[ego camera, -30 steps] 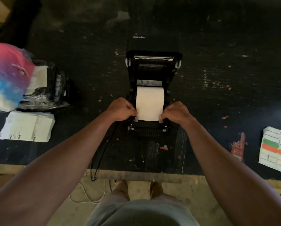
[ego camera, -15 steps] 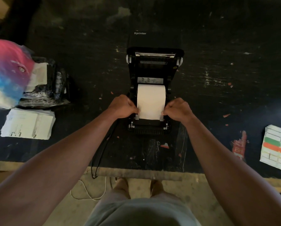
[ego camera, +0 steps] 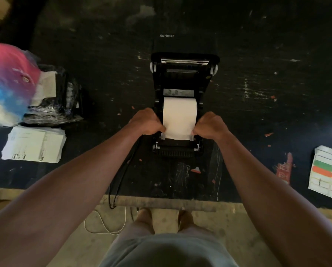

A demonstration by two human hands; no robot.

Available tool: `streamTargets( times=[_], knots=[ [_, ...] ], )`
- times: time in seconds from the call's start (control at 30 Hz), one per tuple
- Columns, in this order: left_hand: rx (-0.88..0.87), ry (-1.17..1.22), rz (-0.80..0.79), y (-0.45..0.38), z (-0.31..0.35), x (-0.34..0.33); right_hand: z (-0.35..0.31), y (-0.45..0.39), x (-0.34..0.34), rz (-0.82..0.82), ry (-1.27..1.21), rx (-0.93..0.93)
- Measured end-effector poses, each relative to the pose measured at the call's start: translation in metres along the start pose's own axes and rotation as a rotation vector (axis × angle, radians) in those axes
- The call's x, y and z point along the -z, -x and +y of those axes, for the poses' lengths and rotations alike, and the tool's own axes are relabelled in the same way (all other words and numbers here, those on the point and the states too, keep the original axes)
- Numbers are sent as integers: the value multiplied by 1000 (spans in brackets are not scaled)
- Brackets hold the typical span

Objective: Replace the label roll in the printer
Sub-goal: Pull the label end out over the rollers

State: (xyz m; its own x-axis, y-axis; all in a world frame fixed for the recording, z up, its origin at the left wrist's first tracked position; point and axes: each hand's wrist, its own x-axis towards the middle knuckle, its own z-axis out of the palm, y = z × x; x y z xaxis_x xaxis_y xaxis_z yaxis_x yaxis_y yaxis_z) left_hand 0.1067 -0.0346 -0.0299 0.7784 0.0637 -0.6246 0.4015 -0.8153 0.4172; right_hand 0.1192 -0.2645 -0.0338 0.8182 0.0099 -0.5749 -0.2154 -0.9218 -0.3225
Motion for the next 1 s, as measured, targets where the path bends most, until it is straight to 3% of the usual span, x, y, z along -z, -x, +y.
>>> streamTargets(
  times=[0.17,0.27,0.37,0.47,0.57,1.0],
  knots=[
    [-1,-39,-15,1,3,2,-1,33,-3,254,14,52],
    [-7,-63,-20,1,5,3,6,60,-21,380,36,358],
    [-18,-98,-9,1,5,4,8,78,-45,341,145,571],
    [-30,-123,-8,2,6,4,7,85,-67,255,321,590],
    [-30,-127,-18,2,6,5,6,87,-79,287,423,582],
    [-151,13,14,12,-17,3,8,97,-82,301,421,590]
  ],
)
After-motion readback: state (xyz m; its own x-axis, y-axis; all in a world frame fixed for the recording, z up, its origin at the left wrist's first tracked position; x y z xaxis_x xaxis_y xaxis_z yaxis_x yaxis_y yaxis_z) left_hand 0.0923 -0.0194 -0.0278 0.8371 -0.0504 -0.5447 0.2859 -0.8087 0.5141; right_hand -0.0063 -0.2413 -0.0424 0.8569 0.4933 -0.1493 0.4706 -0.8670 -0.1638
